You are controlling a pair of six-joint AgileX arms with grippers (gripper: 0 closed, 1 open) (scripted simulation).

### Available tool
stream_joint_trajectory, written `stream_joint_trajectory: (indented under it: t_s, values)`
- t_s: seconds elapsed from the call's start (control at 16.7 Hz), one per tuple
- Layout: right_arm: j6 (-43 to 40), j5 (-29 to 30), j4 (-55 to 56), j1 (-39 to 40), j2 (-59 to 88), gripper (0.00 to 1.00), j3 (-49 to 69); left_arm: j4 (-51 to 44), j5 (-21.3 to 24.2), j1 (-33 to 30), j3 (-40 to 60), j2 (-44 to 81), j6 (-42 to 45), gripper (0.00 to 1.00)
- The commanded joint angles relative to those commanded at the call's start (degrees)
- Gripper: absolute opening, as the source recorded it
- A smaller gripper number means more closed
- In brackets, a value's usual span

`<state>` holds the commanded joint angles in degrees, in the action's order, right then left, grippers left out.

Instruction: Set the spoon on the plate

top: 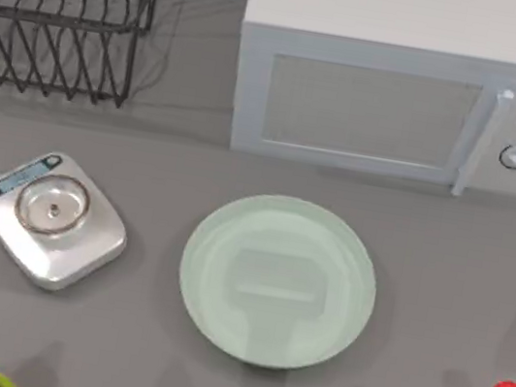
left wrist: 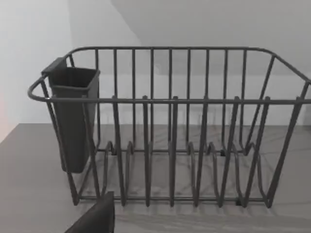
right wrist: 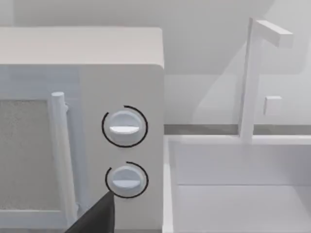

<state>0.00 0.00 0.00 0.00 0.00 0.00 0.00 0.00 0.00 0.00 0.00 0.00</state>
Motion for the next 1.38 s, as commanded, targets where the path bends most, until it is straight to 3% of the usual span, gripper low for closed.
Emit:
stream_joint_trajectory:
  t_s: [0.24, 0.48, 1.08, 1.38]
  values:
    - [0.0, 0.0, 0.0, 0.0, 0.0, 1.00, 0.0, -1.4, -0.1, 0.6, 1.7, 1.8, 0.9, 1.00]
    - [0.0, 0.0, 0.0, 0.0, 0.0, 1.00, 0.0, -9.1, -0.1, 3.3, 11.4, 12.8, 5.5, 1.00]
    - [0.0, 0.0, 0.0, 0.0, 0.0, 1.00, 0.0, -40.9, 0.3, 14.1, 48.1, 69.1, 23.7, 1.00]
    - [0.0, 0.0, 0.0, 0.0, 0.0, 1.00, 0.0, -54.0, 0.2, 18.7, 63.9, 90.7, 31.4, 1.00]
